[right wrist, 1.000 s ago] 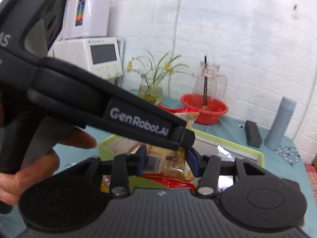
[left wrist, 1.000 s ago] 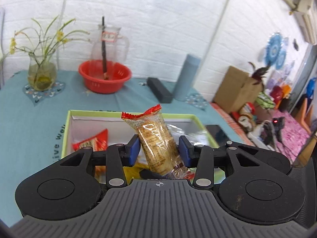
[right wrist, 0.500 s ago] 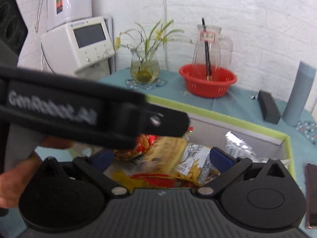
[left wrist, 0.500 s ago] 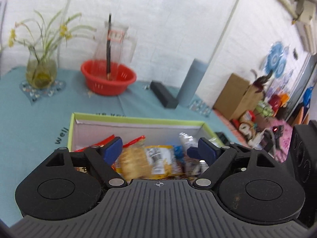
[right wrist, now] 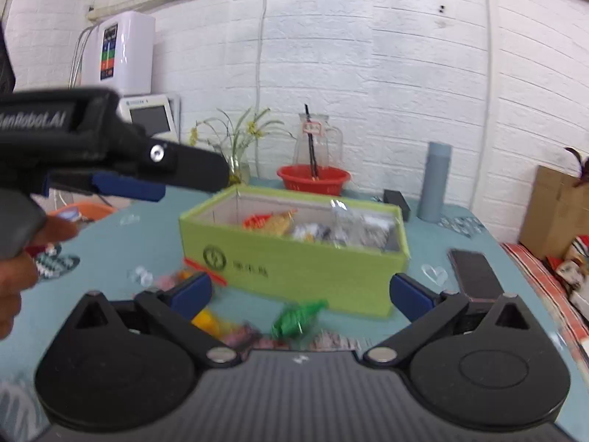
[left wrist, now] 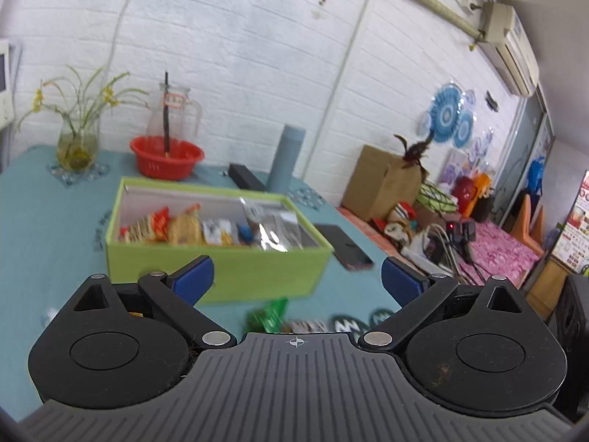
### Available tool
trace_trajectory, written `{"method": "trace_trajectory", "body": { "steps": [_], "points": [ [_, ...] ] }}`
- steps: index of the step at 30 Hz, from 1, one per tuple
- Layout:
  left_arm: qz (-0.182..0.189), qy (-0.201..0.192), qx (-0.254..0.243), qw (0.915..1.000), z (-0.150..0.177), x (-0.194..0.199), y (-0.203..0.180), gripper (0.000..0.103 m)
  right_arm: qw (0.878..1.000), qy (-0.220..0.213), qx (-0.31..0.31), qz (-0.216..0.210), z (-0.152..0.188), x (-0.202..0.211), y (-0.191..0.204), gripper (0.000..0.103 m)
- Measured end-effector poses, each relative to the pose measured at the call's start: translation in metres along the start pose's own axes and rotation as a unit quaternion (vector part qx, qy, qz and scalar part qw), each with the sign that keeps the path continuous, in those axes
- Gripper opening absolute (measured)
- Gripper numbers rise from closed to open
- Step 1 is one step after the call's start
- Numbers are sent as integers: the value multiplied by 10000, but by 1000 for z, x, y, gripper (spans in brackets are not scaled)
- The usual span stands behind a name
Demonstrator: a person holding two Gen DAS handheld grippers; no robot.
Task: Organize snacks
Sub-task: 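Move the left gripper down to the green-wrapped biscuit pack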
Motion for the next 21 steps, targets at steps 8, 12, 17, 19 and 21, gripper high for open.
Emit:
{"method": "trace_trajectory", "body": {
  "steps": [8,12,17,19,21],
  "points": [
    [198,831,333,9958,64,-23,-29,82,9921,812,-920,269,72,36,-44,103],
    [350,1231,333,9912,73,-45,-43,72,9900,920,-987,411,79,20,-73,103],
    [666,1564,1042,9799,72,-74,-37,69,9940,957,-506,139,67,-19,-94,103],
    [590,1524,1276,9783,66,-79,-30,69,9946,981,-263,-233,59,-38,-92,103],
    [425,1434,1375,9791,59,-78,-21,72,9916,1087,92,-691,52,-59,-85,103]
  ]
}}
Point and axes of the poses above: each gripper's, at about its wrist camera, not at the fingertips, and x roughly against the way its jaws point, y to its left, z to its underside, the point moved 1 cm from there along -x, roughly the way its jaws point, and after that the axes turned 7 degrees about z, right-handed, at the moved point
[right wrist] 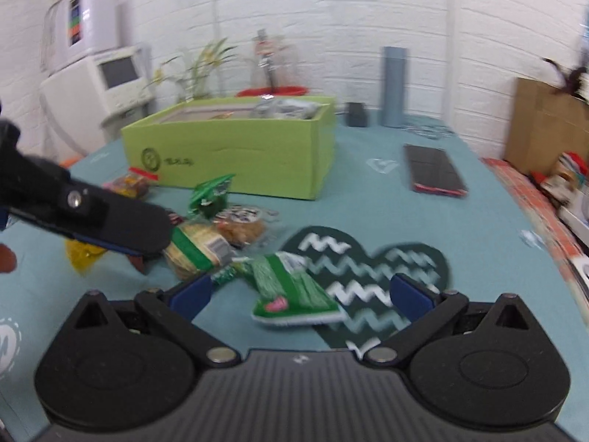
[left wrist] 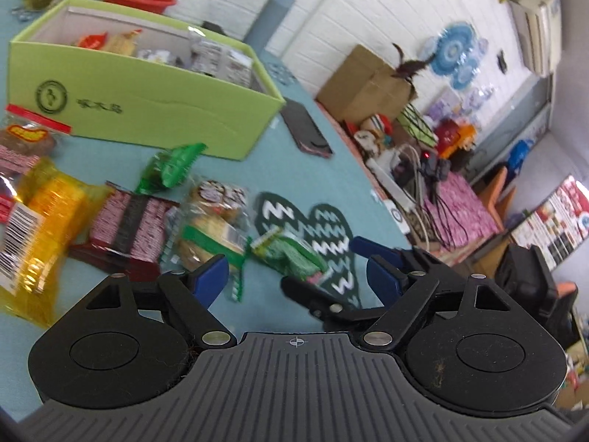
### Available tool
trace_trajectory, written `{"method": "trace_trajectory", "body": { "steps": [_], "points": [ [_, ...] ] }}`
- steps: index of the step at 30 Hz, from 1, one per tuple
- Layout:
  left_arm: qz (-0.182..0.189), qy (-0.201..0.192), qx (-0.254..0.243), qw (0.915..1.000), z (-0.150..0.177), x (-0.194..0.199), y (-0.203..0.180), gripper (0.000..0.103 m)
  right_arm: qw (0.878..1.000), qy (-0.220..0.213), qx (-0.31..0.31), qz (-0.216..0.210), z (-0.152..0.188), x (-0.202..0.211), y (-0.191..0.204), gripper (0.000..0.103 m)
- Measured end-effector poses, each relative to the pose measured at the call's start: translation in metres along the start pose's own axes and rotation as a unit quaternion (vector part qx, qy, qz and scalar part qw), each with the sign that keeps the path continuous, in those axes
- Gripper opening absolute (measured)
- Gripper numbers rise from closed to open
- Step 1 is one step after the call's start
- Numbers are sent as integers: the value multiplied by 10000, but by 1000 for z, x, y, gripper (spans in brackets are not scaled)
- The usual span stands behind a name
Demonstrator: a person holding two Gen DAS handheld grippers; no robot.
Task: Organize snacks
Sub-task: 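Move the left gripper down to the green-wrapped biscuit pack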
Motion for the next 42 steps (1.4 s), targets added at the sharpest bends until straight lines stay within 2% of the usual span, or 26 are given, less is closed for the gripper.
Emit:
{"method": "trace_trajectory", "body": {
  "steps": [3,7,13,17,20,24,25,30,32,34,37,42],
  "points": [
    [-231,-233,101,9994,-9,14,13,76,9973,254,476,-499,-12,-28,8,103],
    [-393,-431,267,9979,-13,32,31,78,9937,504,480,-878,-9,-38,18,103],
    [-384,-320,310,9983,-6,36,45,79,9899,382,956,-979,13,-11,68,103],
    [-357,-167,254,9989,10,39,45,79,9917,348,697,-1021,22,10,95,103],
    [-345,-46,190,9992,25,43,44,79,9950,329,93,-939,27,25,105,102],
    [-270,71,216,9994,38,44,44,80,9964,256,-782,-221,41,38,100,103],
    [-267,100,219,9994,40,43,43,81,9957,161,-902,-157,44,41,97,102],
    [-172,109,262,9994,43,41,41,81,9976,225,-656,7,46,45,105,102],
    [-172,73,312,9993,42,44,42,81,9971,276,-628,-325,42,44,110,102],
    [-208,29,325,9992,41,49,43,81,9964,279,-663,-439,42,45,113,102],
    [-227,22,264,9994,41,51,42,81,9972,264,-684,-116,43,43,111,102],
    [-182,183,106,9996,43,40,34,81,9960,-73,-887,-112,56,52,105,102]
  ]
}}
Point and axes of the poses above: each gripper's, at about its wrist camera, not at the fingertips, and x roughly against the way its jaws point, y to its left, z to its underside, the point moved 1 cm from there along -x, roughly the way its jaws point, and after that the axes turned 7 degrees about z, right-handed, at the moved point
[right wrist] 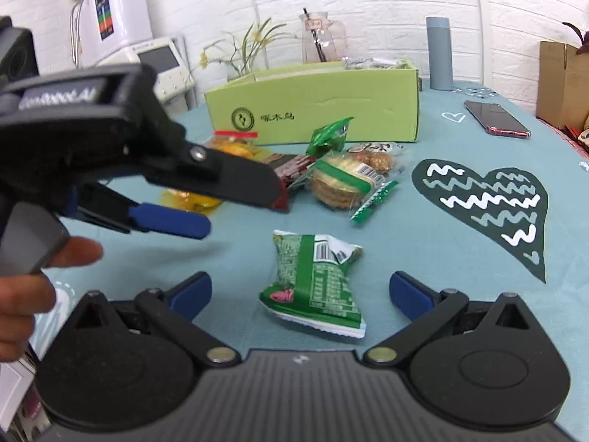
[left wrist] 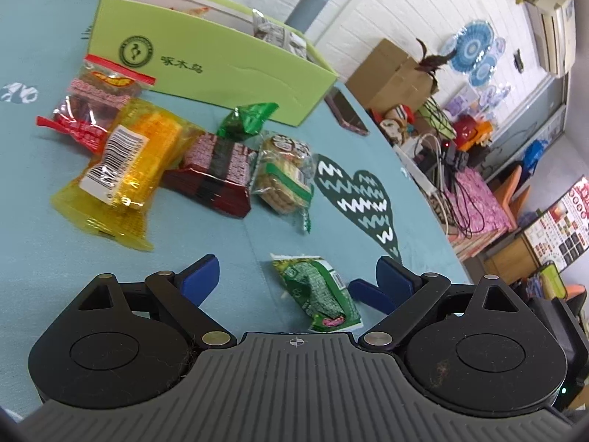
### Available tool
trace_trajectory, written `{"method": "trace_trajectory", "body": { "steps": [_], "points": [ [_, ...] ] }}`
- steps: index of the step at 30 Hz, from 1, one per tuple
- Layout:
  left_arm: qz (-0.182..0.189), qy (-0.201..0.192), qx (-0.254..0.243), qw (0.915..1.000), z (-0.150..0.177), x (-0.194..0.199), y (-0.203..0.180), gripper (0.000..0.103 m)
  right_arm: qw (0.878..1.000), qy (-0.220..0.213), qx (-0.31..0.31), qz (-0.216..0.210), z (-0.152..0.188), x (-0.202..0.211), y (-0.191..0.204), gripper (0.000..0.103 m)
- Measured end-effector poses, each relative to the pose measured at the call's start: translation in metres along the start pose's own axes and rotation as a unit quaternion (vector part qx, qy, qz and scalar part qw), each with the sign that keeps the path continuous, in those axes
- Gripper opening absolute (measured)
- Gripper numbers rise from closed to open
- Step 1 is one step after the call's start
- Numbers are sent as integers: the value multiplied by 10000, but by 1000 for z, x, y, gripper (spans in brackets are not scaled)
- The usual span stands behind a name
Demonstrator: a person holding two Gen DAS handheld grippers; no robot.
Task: Organize snacks
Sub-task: 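Move the left gripper down to the green-wrapped biscuit pack, then grasp the green biscuit pack with the left gripper and lift it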
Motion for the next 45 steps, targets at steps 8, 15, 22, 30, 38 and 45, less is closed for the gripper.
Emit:
{"method": "trace_trajectory", "body": {
  "steps": [8,15,22,30,38,45],
  "points": [
    [36,85,192,9998,2,-4,8,81,9989,-119,125,434,3,0,3,102],
    [199,125,150,9996,3,-2,6,82,9937,284,491,971,-3,6,19,102],
    [324,354,-175,9987,6,-17,-9,81,9948,163,629,790,-7,7,12,102],
    [310,621,-476,9965,10,-38,-13,27,9967,248,579,512,-13,-5,8,50],
    [344,218,-552,9976,-26,-22,-23,14,9985,40,527,128,-59,-2,2,49],
    [-51,-949,-1152,9888,-143,-1,-22,14,9883,-894,1235,-84,-174,-58,22,52]
  ]
}}
Point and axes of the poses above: each gripper's, at about its wrist camera, not at the fingertips, and x roughly against the way its jaws point, y to its left, z to its underside, the point moved 1 cm from there along -x, roughly the way its jaws point, and after that the axes turned 7 degrees about z, right-handed, at the moved point
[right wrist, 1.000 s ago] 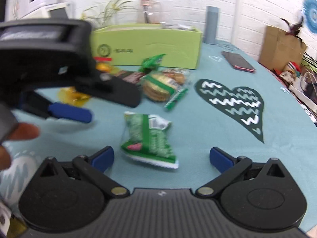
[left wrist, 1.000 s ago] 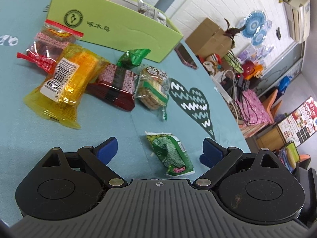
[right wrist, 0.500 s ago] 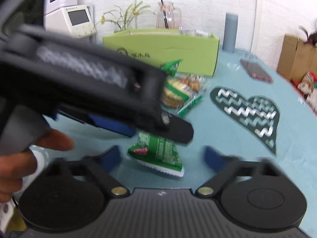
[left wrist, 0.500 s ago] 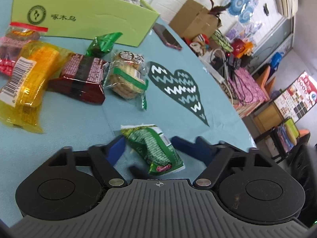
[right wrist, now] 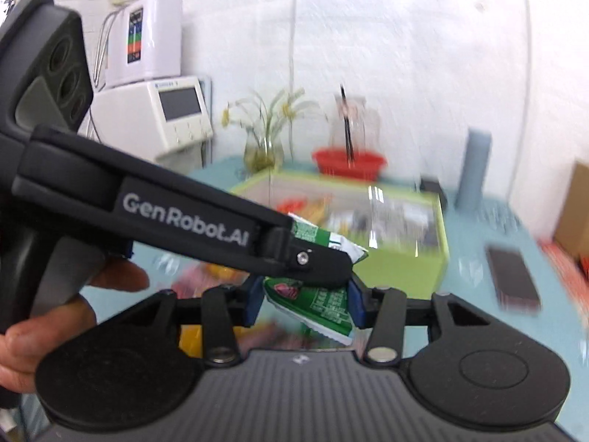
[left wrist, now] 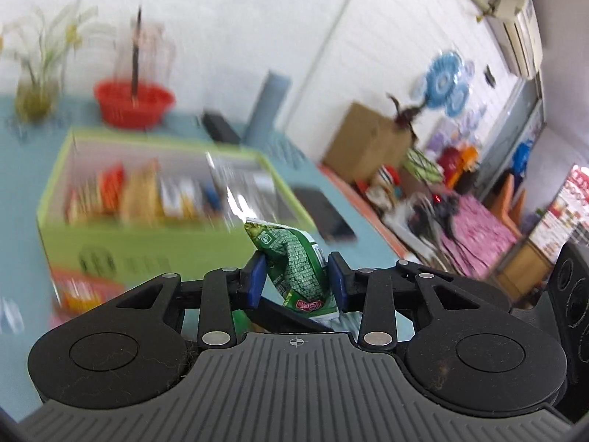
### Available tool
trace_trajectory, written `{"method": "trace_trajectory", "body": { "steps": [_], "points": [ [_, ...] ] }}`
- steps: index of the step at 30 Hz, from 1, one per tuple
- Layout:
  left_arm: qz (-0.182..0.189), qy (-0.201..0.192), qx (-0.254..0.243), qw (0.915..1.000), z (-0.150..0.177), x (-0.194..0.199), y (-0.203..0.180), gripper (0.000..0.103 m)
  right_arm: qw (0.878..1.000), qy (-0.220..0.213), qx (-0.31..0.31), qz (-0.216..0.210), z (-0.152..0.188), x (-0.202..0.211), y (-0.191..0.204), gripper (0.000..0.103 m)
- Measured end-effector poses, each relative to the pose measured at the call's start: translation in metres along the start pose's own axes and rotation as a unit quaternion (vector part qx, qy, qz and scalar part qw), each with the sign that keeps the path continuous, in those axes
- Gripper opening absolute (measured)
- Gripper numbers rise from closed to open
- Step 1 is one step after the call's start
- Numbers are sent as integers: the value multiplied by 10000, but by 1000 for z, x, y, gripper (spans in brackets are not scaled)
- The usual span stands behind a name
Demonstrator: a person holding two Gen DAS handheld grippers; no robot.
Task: Organize snacks
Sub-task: 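Drop the green pack into the box by opening the left gripper, then move the left gripper to the yellow barcode snack bag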
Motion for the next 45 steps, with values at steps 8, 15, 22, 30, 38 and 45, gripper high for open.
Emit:
{"method": "trace_trajectory", "body": {
  "steps": [8,15,22,30,38,45],
  "points": [
    [-591,236,365,9973,-57,-77,99,12,9965,741,155,-366,-39,-152,-11,53],
    [-528,83,506,9973,-46,-76,117,62,9954,881,74,-361,-27,-167,-15,78],
    [-433,-795,-176,9957,-31,25,56,80,9995,-175,-65,-263,-25,-45,-8,101],
    [-927,-458,68,9946,78,84,53,81,9900,610,-834,-956,72,13,47,102],
    [-685,639,706,9931,108,56,96,51,9835,1066,-505,-1370,89,-15,98,102],
    [-187,1268,315,9913,122,59,81,25,9783,1110,-188,-1741,91,1,103,102]
  ]
}}
Point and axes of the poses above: each gripper's, at about its wrist camera, not at the fingertips, and x roughly against the way its jaws point, y to its left, z to its underside, the point moved 1 cm from there along -x, roughly the way its jaws point, and after that the axes turned 7 degrees about z, right-handed, at the moved point
